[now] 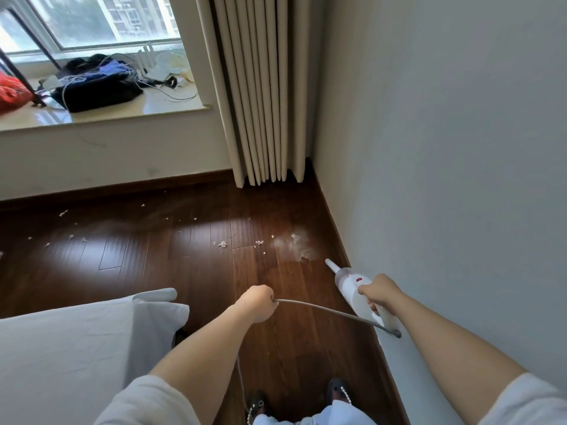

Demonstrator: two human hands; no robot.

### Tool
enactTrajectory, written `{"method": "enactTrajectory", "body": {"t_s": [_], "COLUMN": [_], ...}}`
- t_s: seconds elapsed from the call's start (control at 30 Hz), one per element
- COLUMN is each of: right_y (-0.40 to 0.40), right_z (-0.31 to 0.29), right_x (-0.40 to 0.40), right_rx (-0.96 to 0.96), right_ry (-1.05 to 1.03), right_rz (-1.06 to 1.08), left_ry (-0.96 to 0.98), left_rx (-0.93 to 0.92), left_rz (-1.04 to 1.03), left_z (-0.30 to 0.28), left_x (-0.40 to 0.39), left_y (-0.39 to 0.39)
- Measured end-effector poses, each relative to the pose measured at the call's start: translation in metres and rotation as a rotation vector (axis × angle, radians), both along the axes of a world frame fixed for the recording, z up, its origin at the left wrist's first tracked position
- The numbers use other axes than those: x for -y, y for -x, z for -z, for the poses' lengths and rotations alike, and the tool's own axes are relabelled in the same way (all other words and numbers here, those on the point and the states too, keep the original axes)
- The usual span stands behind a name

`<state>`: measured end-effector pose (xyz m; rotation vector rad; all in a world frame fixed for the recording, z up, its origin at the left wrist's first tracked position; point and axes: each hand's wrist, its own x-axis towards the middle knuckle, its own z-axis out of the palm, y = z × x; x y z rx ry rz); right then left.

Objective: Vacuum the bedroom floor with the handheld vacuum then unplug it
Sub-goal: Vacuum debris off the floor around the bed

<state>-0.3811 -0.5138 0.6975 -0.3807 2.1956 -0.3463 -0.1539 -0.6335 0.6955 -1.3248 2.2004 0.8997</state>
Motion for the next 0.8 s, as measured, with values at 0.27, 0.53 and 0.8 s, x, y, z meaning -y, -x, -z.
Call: {"method": "enactTrajectory", "body": {"t_s": [0.27,0.53,0.8], "right_y": [-0.027,-0.05,-0.028], "right_z": [0.006,0.015,0.013], "right_x": [0.037,0.053,0.043], "right_rx": [0.022,0.046,-0.041], "right_ry": [0.02,-0.007,-0.026], "right_rz": [-0.16,-0.273,-0.232], "left_ry": [0.002,-0.001,0.0], "left_rx": [0.023,0.016,0.028], "left_rz": [-0.105,-0.17,-0.115], "left_z": [0.003,0.006,0.003], "left_x": [0.007,0.013,0.011], "left_y": [-0.03,-0.04,-0.017]}}
